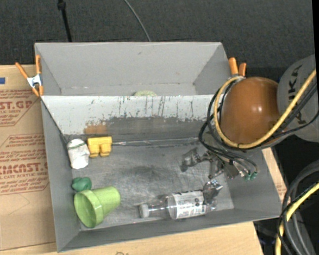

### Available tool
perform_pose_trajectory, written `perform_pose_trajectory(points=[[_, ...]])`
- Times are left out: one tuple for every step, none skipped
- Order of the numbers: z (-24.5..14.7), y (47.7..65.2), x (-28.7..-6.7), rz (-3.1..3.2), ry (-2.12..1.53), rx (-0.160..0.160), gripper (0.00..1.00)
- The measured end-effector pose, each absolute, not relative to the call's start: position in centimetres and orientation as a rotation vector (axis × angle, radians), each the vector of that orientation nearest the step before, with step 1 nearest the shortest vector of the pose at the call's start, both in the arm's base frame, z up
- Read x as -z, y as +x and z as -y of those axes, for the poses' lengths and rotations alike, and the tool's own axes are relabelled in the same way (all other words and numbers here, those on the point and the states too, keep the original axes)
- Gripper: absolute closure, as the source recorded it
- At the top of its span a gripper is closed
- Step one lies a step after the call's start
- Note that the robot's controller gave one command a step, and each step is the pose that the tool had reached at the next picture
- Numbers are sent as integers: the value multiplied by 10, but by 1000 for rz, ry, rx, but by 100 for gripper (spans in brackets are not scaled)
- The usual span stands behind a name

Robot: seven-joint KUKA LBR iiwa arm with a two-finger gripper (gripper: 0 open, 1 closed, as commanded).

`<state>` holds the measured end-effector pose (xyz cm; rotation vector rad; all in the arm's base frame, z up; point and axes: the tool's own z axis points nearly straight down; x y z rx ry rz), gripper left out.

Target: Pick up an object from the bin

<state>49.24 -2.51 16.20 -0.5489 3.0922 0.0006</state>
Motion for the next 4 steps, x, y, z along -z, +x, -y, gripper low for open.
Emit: perform_pose_trajectory(points=[[52, 482, -138, -3085, -609, -1, 0], [29, 483, -101, -3032, -799, 3, 0], [17, 485, -76, -3042, -746, 2, 100], [17, 485, -76, -3042, -746, 2, 100]])
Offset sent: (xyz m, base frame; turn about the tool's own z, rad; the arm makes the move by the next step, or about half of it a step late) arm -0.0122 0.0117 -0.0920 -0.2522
